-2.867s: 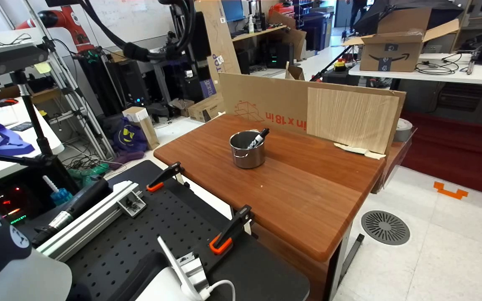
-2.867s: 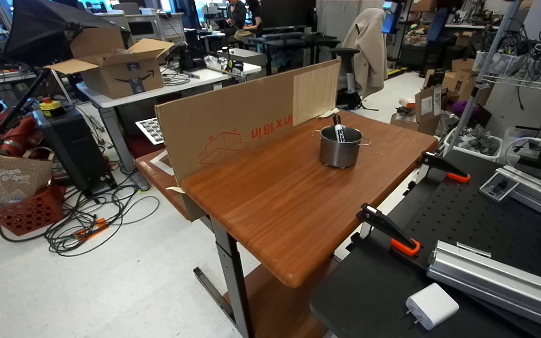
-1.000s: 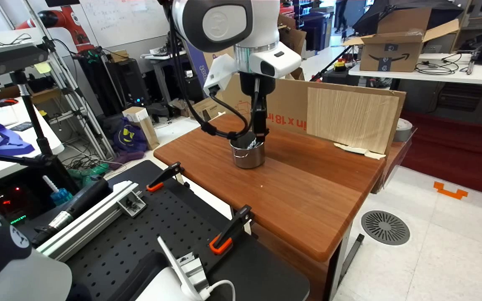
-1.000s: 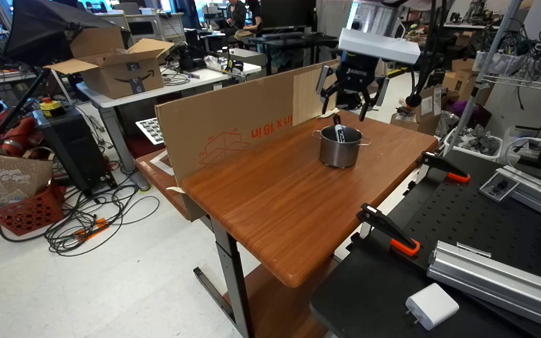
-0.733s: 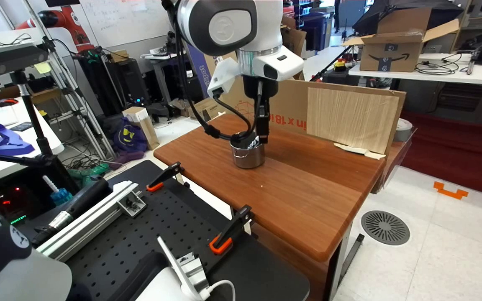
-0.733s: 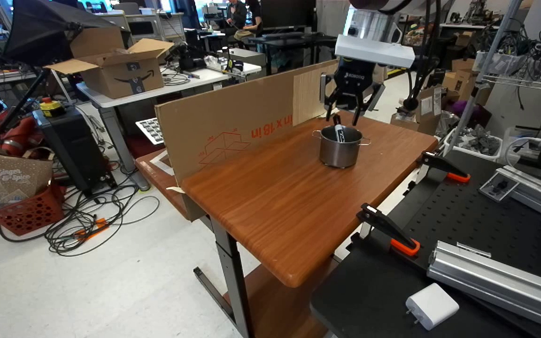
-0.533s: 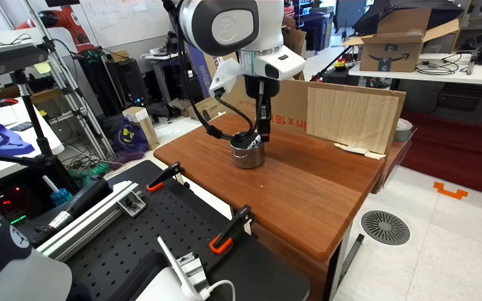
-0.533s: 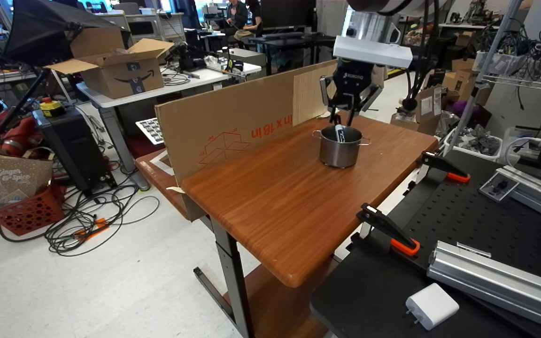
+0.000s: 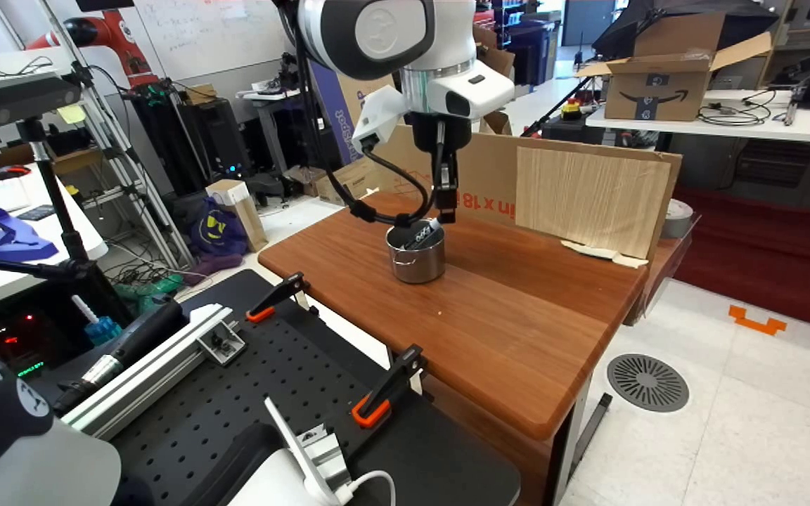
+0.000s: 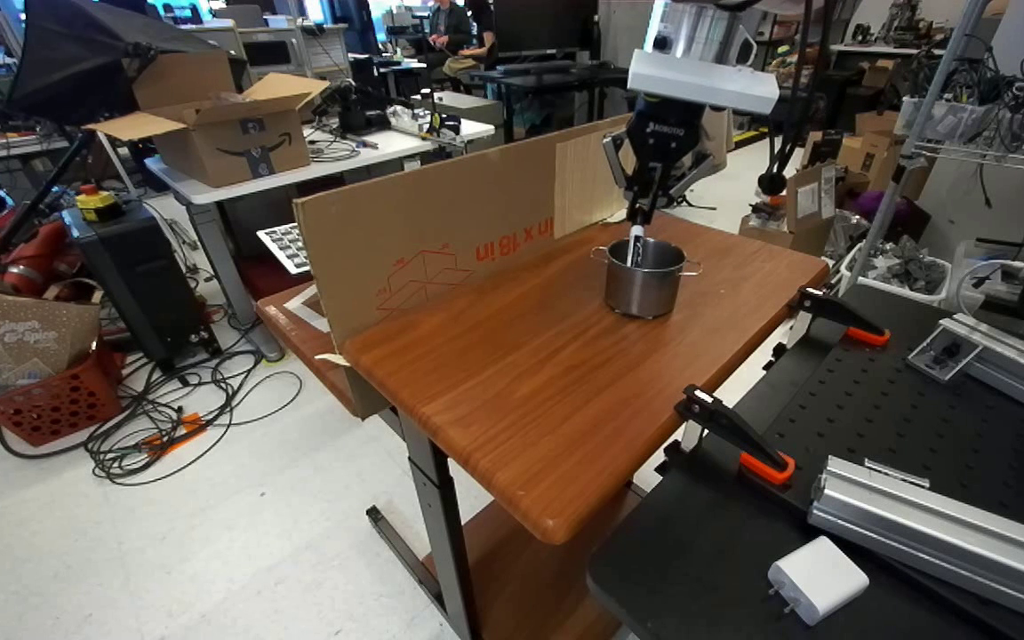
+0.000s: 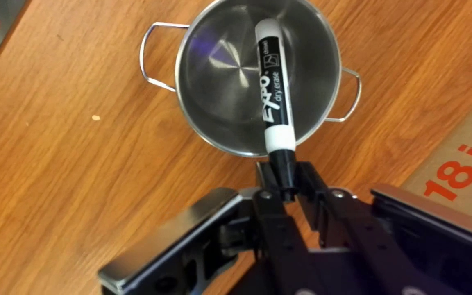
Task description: Take the marker from the pot and put it on the table
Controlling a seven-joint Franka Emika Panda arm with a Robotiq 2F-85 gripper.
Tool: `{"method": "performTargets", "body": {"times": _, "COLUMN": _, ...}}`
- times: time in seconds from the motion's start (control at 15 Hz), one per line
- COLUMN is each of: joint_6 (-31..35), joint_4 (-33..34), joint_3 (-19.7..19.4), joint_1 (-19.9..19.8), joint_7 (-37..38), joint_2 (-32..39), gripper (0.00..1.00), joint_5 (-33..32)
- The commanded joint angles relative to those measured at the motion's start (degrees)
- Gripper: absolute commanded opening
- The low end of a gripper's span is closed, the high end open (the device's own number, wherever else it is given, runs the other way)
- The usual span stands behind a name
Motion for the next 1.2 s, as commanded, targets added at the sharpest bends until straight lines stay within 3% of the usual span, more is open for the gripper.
{"method": "performTargets", "body": {"times": 0.0, "joint_6": -2.71, "joint_4": -3.66, "joint_3": -0.82, "joint_1": 0.29, "joint_7": -0.69, "joint_2": -6.85, "gripper": 0.05, "joint_5": -1.33}}
{"method": "performTargets", "body": {"times": 0.27, "joint_6": -5.72, "joint_4": -6.98, "joint_3": -0.37, "joint_1": -0.4, "joint_7": -0.58, "joint_2": -16.2, "gripper": 0.05, "joint_5": -3.2}}
{"method": "performTargets", "body": {"times": 0.53, "joint_6": -10.68, "joint_4": -5.83, "joint_3": 2.21, "joint_1": -0.27, "joint_7": 0.09, "joint_2": -21.05, "gripper": 0.05, "joint_5": -3.23}}
{"method": "performTargets", "body": {"times": 0.73, "joint_6": -11.58, "joint_4": -4.4, "joint_3": 5.57, "joint_1": 0.69, "joint_7": 1.86, "joint_2": -20.33, "gripper": 0.05, "joint_5": -4.35}}
{"method": "performTargets", "body": {"times": 1.13, "joint_6": -10.58, "joint_4": 0.26, "joint_3": 9.76, "joint_1": 4.13, "joint_7": 4.69, "joint_2": -12.01, "gripper": 0.05, "joint_5": -7.66}}
